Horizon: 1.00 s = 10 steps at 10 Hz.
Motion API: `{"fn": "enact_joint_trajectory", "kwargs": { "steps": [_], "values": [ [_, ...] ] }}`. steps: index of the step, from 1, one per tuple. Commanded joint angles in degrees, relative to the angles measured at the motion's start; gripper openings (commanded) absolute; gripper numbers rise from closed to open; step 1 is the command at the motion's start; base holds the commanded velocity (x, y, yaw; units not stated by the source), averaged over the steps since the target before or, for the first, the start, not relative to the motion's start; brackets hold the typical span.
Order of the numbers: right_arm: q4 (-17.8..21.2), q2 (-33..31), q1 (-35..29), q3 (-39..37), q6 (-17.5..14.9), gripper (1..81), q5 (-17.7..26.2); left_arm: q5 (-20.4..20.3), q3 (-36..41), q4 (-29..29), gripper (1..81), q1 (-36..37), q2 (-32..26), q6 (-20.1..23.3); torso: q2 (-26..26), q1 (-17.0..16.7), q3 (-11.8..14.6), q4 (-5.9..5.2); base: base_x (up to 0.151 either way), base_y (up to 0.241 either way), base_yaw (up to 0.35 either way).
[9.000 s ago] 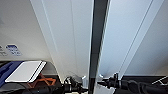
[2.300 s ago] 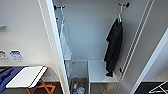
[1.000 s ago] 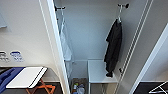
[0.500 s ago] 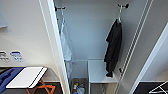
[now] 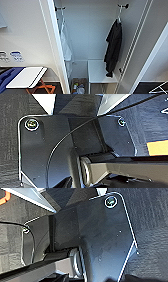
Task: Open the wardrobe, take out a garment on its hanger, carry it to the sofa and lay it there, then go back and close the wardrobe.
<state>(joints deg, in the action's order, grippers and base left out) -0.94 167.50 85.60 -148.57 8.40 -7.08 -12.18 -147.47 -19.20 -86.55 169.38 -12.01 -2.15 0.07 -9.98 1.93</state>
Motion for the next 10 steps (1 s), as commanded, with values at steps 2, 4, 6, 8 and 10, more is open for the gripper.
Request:
{"fn": "enact_joint_trajectory", "kwargs": {
  "steps": [2,4,6,8,10],
  "values": [
    [-0.5,-0.6,-2.0,-0.9,-0.2,81.1,3.1,2.4,0.1,-0.4,81.1,1.6,-0.4,0.2,0.0,0.0,0.0,0.00,-0.032,0.000,0.000],
    [-0.5,-0.6,-2.0,-0.9,-0.2,81.1,3.1,2.3,0.1,-0.4,81.1,1.6,-0.3,0.3,0.0,0.1,0.0,0.00,-0.071,0.000,0.000],
    [-0.5,-0.6,-2.0,-0.7,-0.2,81.1,3.1,2.4,0.1,-0.5,81.1,1.6,-0.3,0.2,0.0,-0.1,0.0,0.00,-0.036,0.000,0.000],
    [-0.5,-0.6,-1.9,-0.7,-0.2,81.1,3.1,2.3,0.1,-0.8,81.1,1.8,-0.3,0.3,-0.1,-0.1,0.0,0.00,0.000,0.000,0.000],
    [-0.5,-0.4,-2.0,-0.9,-0.2,81.1,3.1,1.8,-1.5,-0.7,81.1,3.8,-0.5,1.5,-0.1,-0.1,0.0,0.00,0.000,0.000,0.000]
  ]
}}
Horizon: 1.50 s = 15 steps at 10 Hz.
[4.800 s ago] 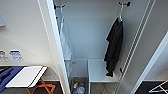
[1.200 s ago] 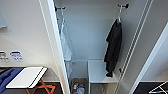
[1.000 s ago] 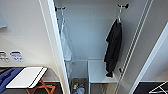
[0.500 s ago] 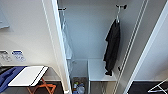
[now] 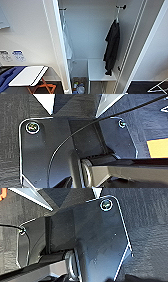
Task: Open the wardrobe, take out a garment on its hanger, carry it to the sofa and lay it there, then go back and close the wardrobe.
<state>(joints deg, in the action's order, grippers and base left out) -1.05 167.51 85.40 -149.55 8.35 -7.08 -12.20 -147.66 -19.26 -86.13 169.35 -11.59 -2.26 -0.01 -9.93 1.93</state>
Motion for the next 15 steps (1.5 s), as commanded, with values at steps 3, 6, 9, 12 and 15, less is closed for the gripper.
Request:
{"fn": "enact_joint_trajectory", "kwargs": {
  "steps": [3,6,9,12,15],
  "values": [
    [-0.3,0.0,-1.8,0.1,-0.2,81.1,3.8,1.8,-4.9,0.2,81.1,8.8,0.2,0.8,0.0,0.0,0.0,0.00,0.000,0.000,0.000],
    [-0.4,0.7,-2.3,0.1,-0.2,81.1,4.2,-1.5,-4.9,4.9,81.1,10.3,1.9,-1.3,0.0,0.0,0.0,0.00,0.000,0.000,0.000],
    [-0.3,0.8,-2.6,-0.1,-0.2,81.1,4.8,-9.1,-4.9,15.8,81.1,10.7,2.7,-1.3,0.0,0.0,0.0,0.00,0.000,0.000,0.000],
    [-0.3,1.1,-2.6,-0.1,-0.2,81.1,4.8,-8.7,-4.8,16.3,81.1,13.3,3.5,-0.5,0.0,0.0,0.0,0.00,0.000,0.000,0.000],
    [-0.3,1.4,-2.9,-0.1,-0.2,81.1,4.8,-3.7,-4.9,2.4,81.1,16.1,3.3,1.0,0.0,0.0,0.0,0.00,0.000,0.000,0.000]
  ]
}}
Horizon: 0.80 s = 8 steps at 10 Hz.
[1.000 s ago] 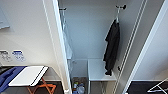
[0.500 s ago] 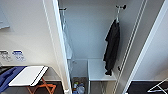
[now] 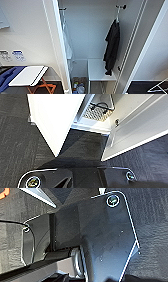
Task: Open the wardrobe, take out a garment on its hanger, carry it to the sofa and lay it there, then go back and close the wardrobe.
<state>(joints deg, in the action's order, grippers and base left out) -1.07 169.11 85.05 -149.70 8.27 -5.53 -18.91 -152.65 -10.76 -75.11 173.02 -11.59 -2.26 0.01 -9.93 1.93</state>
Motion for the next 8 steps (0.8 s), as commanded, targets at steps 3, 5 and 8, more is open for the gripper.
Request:
{"fn": "enact_joint_trajectory", "kwargs": {
  "steps": [3,5,8],
  "values": [
    [-0.2,-0.1,-2.7,0.0,-0.1,81.1,3.7,2.9,0.1,-5.9,81.1,7.7,-0.3,0.7,0.0,0.0,0.0,0.00,0.000,0.000,0.000],
    [-0.2,0.0,-3.0,0.0,-0.1,81.1,3.9,2.3,0.1,-4.0,81.1,9.5,0.6,-1.3,0.0,0.0,0.0,0.00,0.000,0.000,0.000],
    [-0.2,0.4,-3.1,0.0,-0.1,81.1,4.0,-0.8,0.1,0.7,81.1,11.7,2.2,-7.6,0.0,0.0,0.0,0.00,0.000,0.000,0.000]
  ]
}}
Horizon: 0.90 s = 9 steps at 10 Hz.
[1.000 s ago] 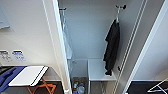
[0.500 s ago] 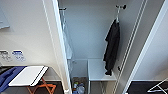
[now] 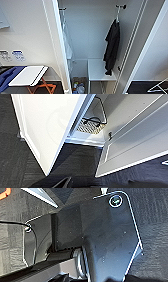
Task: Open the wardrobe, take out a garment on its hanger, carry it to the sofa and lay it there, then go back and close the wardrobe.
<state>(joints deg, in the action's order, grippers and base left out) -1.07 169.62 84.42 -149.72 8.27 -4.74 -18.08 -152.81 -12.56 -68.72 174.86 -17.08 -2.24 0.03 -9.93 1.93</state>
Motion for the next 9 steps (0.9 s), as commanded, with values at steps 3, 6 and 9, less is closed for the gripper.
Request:
{"fn": "enact_joint_trajectory", "kwargs": {
  "steps": [3,6,9],
  "values": [
    [-0.2,0.6,-3.1,0.1,-0.1,81.1,3.9,-4.0,0.6,3.8,81.1,7.2,0.5,-13.3,0.0,0.0,0.0,0.00,0.000,0.000,0.000],
    [-0.2,0.9,-3.9,0.1,-0.2,81.1,5.1,-4.0,0.6,3.9,81.1,8.6,2.1,-16.1,0.0,0.0,0.0,0.00,0.000,0.000,0.000],
    [-0.3,1.1,-4.1,0.1,-0.2,81.1,5.7,-4.0,0.6,3.6,81.1,10.1,4.3,-16.0,0.0,0.0,0.0,0.00,0.000,0.000,0.000]
  ]
}}
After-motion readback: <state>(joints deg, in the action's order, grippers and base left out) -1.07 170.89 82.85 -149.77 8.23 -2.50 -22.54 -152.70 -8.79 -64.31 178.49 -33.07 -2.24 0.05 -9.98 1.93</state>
